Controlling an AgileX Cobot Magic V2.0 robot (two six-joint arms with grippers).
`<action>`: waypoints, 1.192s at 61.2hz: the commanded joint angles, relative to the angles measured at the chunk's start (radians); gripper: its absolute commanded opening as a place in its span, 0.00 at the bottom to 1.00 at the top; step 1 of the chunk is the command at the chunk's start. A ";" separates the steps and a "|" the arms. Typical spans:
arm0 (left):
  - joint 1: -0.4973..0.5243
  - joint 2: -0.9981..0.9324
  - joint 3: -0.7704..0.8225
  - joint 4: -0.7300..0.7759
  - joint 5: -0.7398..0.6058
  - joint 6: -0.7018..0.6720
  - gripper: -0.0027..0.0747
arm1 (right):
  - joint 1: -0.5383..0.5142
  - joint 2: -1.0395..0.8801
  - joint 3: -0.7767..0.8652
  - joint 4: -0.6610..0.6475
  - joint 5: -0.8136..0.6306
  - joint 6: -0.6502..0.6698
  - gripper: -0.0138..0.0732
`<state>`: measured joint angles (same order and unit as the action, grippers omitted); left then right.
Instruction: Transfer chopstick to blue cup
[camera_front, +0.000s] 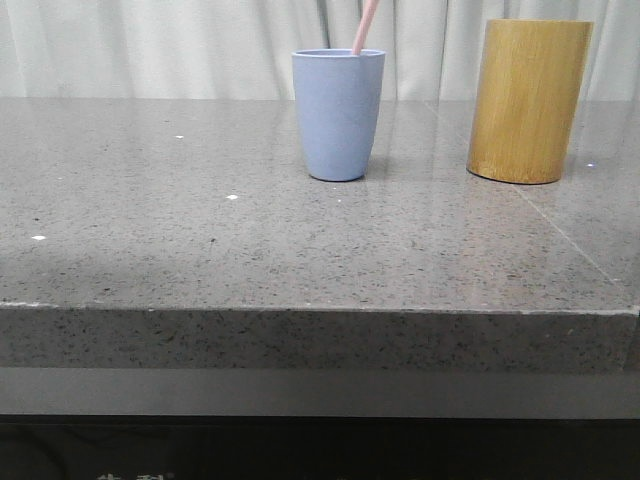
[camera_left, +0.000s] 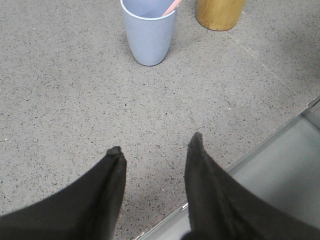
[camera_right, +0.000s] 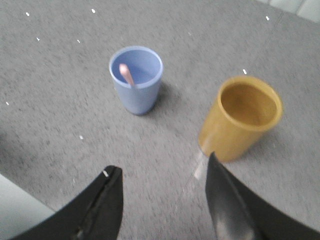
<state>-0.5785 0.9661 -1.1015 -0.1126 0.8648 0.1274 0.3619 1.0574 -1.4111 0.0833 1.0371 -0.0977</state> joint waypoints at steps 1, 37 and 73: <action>-0.004 -0.013 -0.026 -0.010 -0.065 -0.008 0.42 | -0.005 -0.098 0.085 -0.040 -0.094 0.027 0.63; -0.004 -0.013 -0.026 -0.010 -0.064 -0.008 0.41 | -0.005 -0.508 0.511 -0.049 -0.139 0.087 0.61; -0.004 -0.013 -0.026 -0.010 -0.064 -0.008 0.01 | -0.005 -0.525 0.522 -0.050 -0.185 0.087 0.02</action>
<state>-0.5785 0.9661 -1.1015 -0.1126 0.8648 0.1274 0.3619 0.5271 -0.8667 0.0446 0.9248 -0.0122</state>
